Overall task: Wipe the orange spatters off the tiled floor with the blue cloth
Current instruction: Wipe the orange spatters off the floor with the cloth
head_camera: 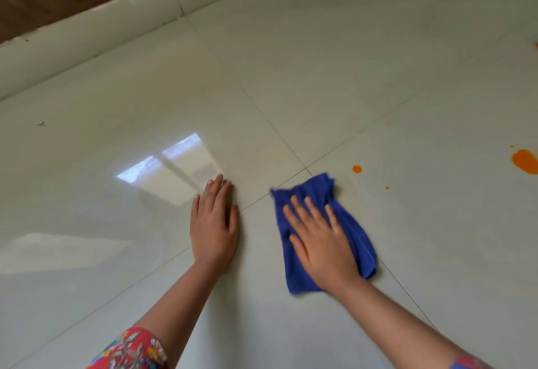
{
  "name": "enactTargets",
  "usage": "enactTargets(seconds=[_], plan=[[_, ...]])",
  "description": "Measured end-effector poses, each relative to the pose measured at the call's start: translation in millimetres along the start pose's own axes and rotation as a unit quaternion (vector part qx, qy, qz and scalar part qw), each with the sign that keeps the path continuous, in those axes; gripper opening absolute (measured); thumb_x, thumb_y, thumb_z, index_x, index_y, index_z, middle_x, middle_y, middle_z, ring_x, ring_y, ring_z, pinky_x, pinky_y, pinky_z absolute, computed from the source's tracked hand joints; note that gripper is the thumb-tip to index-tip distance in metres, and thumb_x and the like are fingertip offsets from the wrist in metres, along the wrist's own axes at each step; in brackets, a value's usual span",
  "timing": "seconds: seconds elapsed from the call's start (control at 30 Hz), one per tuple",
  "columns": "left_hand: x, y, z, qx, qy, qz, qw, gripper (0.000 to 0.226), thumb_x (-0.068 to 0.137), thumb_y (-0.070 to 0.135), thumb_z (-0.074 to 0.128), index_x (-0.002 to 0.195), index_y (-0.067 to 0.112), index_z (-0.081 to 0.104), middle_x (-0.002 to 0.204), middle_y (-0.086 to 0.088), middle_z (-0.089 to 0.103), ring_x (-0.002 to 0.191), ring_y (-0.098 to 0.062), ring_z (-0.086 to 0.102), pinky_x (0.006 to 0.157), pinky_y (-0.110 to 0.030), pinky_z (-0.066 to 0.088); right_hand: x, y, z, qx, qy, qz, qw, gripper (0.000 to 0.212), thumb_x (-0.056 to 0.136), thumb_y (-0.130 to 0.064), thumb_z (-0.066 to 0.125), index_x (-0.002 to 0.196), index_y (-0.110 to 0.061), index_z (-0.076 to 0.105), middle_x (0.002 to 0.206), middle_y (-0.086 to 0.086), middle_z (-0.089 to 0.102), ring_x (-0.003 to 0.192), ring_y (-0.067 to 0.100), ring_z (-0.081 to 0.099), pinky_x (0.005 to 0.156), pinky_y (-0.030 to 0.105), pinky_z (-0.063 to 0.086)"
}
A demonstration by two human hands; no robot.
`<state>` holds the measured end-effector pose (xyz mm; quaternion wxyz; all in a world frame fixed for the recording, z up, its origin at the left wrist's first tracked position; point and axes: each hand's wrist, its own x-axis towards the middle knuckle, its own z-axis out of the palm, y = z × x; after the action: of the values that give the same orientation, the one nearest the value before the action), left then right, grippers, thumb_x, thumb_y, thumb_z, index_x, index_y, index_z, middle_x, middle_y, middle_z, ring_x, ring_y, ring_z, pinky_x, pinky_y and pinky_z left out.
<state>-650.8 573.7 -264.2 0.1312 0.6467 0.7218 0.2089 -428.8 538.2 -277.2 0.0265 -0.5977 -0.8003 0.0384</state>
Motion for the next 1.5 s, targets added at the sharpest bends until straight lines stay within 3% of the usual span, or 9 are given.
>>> enactTargets(seconds=[0.07, 0.23, 0.4, 0.63, 0.87, 1.0, 1.07, 1.27, 1.5], plan=[[4, 17, 4, -0.045, 0.004, -0.038, 0.998, 0.049, 0.094, 0.023, 0.042, 0.142, 0.018, 0.042, 0.156, 0.003, 0.03, 0.145, -0.016, 0.022, 0.119, -0.038, 0.015, -6, 20, -2, 0.001, -0.011, -0.065, 0.998, 0.054, 0.1, -0.04, 0.029, 0.152, -0.026, 0.03, 0.16, -0.006, 0.024, 0.146, 0.017, 0.027, 0.115, 0.045, 0.021], [13, 77, 34, -0.063, -0.12, 0.055, 0.989, 0.059, 0.095, 0.034, 0.032, 0.152, 0.023, 0.021, 0.161, 0.006, 0.009, 0.149, -0.013, 0.004, 0.121, -0.037, 0.008, 51, 68, -8, -0.018, -0.001, 0.132, 0.991, 0.056, 0.099, -0.044, 0.021, 0.152, -0.028, 0.028, 0.158, -0.006, 0.028, 0.145, 0.019, 0.028, 0.116, 0.048, 0.021], [15, 86, 49, 0.041, -0.186, 0.118, 0.975, 0.066, 0.093, 0.056, 0.011, 0.153, 0.034, -0.004, 0.159, 0.012, -0.017, 0.145, -0.008, -0.02, 0.119, -0.033, -0.009, -17, 104, -17, -0.022, -0.043, -0.026, 0.999, 0.054, 0.101, -0.044, 0.022, 0.153, -0.031, 0.023, 0.161, -0.009, 0.018, 0.148, 0.015, 0.02, 0.118, 0.047, 0.019], [9, 90, 54, 0.088, -0.175, 0.115, 0.974, 0.067, 0.095, 0.058, 0.016, 0.152, 0.033, -0.011, 0.158, 0.01, -0.022, 0.145, -0.012, -0.023, 0.118, -0.033, -0.012, 29, 137, -16, -0.003, 0.005, 0.232, 0.973, 0.059, 0.098, -0.046, 0.014, 0.152, -0.026, 0.026, 0.16, -0.004, 0.023, 0.147, 0.02, 0.023, 0.116, 0.051, 0.017], [7, 89, 57, 0.099, -0.143, 0.12, 0.977, 0.068, 0.094, 0.058, 0.02, 0.154, 0.031, 0.0, 0.161, 0.008, -0.01, 0.148, -0.014, -0.011, 0.118, -0.033, -0.006, -4, 132, -16, -0.004, -0.044, -0.011, 0.999, 0.053, 0.101, -0.041, 0.024, 0.152, -0.031, 0.025, 0.16, -0.01, 0.02, 0.147, 0.012, 0.021, 0.118, 0.041, 0.016], [5, 92, 53, 0.094, -0.137, 0.12, 0.979, 0.067, 0.095, 0.058, 0.02, 0.153, 0.032, -0.002, 0.161, 0.009, -0.011, 0.148, -0.012, -0.014, 0.119, -0.034, -0.005, 36, 156, -20, 0.012, -0.003, 0.2, 0.98, 0.059, 0.097, -0.045, 0.013, 0.152, -0.029, 0.027, 0.16, -0.008, 0.023, 0.147, 0.017, 0.023, 0.117, 0.046, 0.014], [5, 92, 53, 0.094, -0.135, 0.118, 0.979, 0.068, 0.094, 0.058, 0.021, 0.153, 0.033, -0.001, 0.161, 0.009, -0.009, 0.148, -0.012, -0.012, 0.119, -0.034, -0.003, 72, 131, -20, 0.029, 0.011, 0.238, 0.971, 0.063, 0.094, -0.046, 0.011, 0.151, -0.027, 0.031, 0.159, -0.005, 0.026, 0.147, 0.02, 0.024, 0.117, 0.049, 0.015], [7, 91, 55, 0.096, -0.142, 0.117, 0.978, 0.068, 0.094, 0.058, 0.021, 0.154, 0.032, 0.003, 0.162, 0.008, -0.005, 0.148, -0.013, -0.009, 0.121, -0.037, 0.003, 20, 102, -15, 0.013, -0.029, -0.031, 0.999, 0.053, 0.098, -0.039, 0.028, 0.15, -0.029, 0.034, 0.158, -0.008, 0.028, 0.145, 0.014, 0.028, 0.117, 0.043, 0.018], [5, 93, 55, 0.097, -0.145, 0.11, 0.979, 0.067, 0.095, 0.057, 0.024, 0.153, 0.033, 0.0, 0.161, 0.01, -0.009, 0.148, -0.012, -0.012, 0.121, -0.038, 0.002, 106, 172, -26, 0.032, 0.002, 0.261, 0.965, 0.052, 0.103, -0.04, 0.027, 0.154, -0.029, 0.022, 0.162, -0.007, 0.017, 0.149, 0.017, 0.015, 0.119, 0.048, 0.009]])
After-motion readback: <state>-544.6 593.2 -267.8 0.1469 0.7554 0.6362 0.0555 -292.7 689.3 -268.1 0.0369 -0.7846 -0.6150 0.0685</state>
